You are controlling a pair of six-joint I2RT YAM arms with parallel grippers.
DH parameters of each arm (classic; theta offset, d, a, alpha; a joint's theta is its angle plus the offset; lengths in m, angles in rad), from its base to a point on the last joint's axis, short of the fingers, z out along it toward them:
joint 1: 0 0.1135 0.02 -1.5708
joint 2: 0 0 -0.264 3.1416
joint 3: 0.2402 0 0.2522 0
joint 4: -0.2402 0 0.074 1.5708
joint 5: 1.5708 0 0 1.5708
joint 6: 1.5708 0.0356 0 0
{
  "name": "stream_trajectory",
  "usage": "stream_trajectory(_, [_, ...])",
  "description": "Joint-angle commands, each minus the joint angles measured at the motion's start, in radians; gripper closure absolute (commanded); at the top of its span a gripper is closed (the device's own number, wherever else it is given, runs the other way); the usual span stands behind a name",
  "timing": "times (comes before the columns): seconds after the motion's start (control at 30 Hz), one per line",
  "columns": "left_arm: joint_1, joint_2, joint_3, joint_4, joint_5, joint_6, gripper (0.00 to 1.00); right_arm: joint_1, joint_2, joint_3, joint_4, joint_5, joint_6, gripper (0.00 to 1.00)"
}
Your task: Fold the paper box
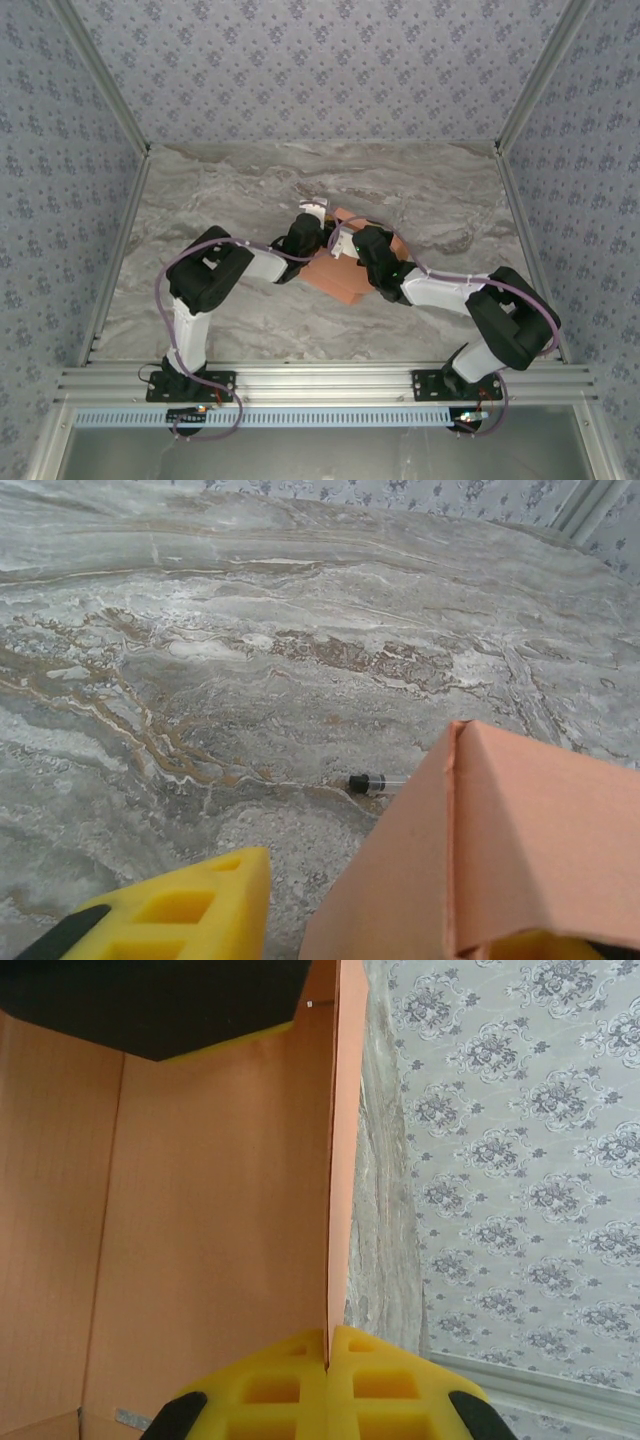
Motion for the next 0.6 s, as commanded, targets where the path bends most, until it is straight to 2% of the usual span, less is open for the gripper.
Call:
stream_trajectory(0.0, [0.027,-0.023,-0.030,0.028,0.055,0.036,0.60,0.003,0.004,-0.015,-0.140,-0.011,0.024,1.00])
stream_trajectory(0.3, [0.050,-0.046,-0.077,0.065,0.193,0.071,0.48,0.001,0.006,-0.010,-0.147,-0.012,0.028,1.00])
stream_trajectory(0.57, [0.069,-0.035,-0.061,0.063,0.229,0.106,0.48,0.001,0.006,-0.008,-0.153,-0.012,0.028,1.00])
